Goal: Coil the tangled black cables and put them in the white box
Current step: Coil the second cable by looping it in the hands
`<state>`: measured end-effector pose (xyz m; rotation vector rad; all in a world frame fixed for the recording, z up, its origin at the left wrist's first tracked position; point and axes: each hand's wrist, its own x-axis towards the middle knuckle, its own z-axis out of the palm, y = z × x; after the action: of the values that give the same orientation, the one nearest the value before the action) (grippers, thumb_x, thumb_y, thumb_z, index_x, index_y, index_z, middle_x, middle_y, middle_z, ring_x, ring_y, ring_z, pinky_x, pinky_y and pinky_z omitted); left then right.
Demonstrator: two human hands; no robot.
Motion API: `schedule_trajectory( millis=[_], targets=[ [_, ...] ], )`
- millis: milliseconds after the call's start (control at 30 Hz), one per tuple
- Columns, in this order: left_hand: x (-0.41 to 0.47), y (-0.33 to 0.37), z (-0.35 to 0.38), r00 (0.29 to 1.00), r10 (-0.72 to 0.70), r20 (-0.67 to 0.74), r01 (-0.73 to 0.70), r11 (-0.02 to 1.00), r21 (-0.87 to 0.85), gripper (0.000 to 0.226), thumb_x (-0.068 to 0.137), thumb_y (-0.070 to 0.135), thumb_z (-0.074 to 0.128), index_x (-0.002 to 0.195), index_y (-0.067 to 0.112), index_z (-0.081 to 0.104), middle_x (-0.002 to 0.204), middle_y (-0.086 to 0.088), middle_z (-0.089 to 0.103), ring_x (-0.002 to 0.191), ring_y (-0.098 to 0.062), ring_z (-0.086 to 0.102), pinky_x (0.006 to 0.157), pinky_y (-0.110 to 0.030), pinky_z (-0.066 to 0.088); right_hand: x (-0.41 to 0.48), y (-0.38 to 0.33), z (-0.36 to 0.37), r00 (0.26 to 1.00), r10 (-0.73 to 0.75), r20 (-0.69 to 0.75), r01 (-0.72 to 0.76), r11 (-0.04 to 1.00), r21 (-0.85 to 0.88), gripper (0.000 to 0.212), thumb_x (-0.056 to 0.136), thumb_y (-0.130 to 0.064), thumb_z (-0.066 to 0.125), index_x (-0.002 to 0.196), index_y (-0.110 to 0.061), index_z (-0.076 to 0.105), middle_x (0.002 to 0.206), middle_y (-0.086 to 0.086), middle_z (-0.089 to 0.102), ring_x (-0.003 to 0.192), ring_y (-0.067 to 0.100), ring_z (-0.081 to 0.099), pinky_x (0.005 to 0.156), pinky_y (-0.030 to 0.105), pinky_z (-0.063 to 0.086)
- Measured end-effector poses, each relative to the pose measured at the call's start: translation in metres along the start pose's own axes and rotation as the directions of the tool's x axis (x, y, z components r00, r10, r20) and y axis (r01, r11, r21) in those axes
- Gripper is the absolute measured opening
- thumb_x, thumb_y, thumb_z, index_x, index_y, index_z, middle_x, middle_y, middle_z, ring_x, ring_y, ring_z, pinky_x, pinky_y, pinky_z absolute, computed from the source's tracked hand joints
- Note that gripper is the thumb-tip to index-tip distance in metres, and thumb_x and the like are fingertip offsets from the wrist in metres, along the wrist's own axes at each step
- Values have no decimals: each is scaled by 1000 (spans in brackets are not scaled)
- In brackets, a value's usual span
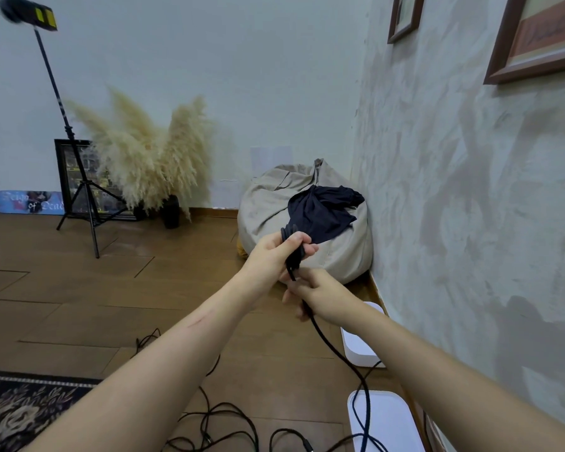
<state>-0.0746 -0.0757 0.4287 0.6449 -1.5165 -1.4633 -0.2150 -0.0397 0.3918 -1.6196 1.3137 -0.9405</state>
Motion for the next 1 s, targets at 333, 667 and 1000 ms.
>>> schedule_trajectory(
  millis=[333, 667, 1000],
  targets=[
    [5, -15, 0, 984, 47, -171, -35, 997, 72, 19, 107, 23, 51, 100, 15, 68, 92, 0, 76, 108, -19, 70, 113, -43, 46, -4, -6, -4, 992, 79, 99, -62, 985, -159, 15, 106, -21, 51, 104, -11, 62, 92, 10, 76, 57, 12, 61, 55, 25, 52],
    [10, -28, -2, 982, 103, -160, -58, 964, 261, 24, 106, 20, 52, 101, 3, 68, 90, 2, 75, 98, -9, 71, 99, -29, 49, -7, -16, -28, 988, 116, 98, -43, 834, -551, 20, 103, -26, 55, 96, -10, 65, 79, -1, 75, 49, -1, 51, 50, 14, 39],
    [13, -43, -8, 982, 167, -91, -91, 832, 547, 23, 104, 24, 55, 86, 12, 65, 82, 7, 69, 83, -9, 62, 80, -27, 46, -6, -25, -31, 998, -65, 20, 51, 519, -854, 17, 102, -32, 53, 114, -27, 65, 94, 0, 65, 88, 24, 59, 69, 35, 41]
  ],
)
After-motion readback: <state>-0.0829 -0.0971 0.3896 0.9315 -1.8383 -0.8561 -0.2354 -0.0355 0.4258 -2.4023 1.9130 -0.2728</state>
